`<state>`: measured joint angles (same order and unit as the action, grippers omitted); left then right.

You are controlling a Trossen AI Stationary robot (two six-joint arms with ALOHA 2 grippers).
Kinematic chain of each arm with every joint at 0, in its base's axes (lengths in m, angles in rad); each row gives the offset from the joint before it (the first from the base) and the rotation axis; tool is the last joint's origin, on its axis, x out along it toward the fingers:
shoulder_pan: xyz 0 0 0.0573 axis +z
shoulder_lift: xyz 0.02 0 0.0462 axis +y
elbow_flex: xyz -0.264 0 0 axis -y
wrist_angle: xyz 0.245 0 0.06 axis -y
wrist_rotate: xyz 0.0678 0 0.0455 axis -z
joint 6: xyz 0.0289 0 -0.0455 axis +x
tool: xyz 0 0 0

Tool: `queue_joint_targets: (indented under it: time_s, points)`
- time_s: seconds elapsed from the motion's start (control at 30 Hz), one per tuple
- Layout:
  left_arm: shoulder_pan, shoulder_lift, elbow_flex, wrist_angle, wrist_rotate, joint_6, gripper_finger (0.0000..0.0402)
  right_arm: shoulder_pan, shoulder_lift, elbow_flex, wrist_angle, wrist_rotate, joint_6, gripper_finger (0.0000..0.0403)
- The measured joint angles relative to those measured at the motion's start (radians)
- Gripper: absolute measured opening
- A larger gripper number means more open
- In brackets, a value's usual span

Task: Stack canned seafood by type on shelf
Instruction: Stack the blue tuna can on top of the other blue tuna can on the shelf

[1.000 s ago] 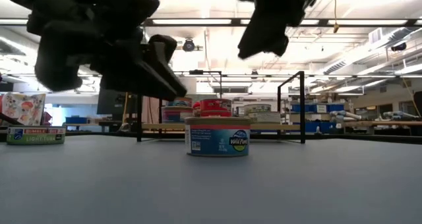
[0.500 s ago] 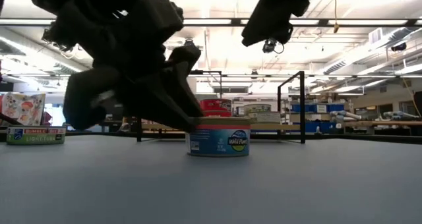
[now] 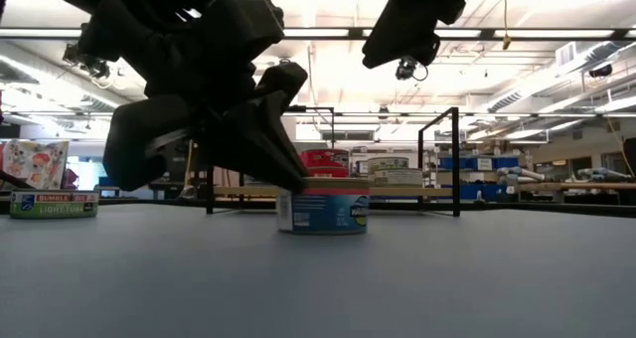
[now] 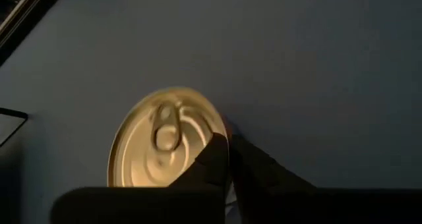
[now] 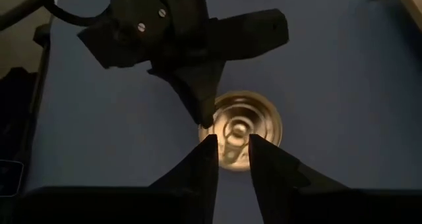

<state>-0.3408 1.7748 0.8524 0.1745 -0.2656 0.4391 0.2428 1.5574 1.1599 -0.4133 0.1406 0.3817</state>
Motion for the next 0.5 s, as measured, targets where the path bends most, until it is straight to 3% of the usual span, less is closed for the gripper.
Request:
queue_joint_targets:
  time_s: [0.2,0.5]
  points:
    - [0.006,-0.064,-0.008,-0.068,0.039,-0.055,0.0004,0.0,0.0,0.0,-0.003,-0.002,0.0,0.0094]
    - [0.065,-0.197,-0.009,-0.133,0.277,-0.338,0.0001,0.021,0.0,0.0,-0.004,-0.003,-0.03,0.0095]
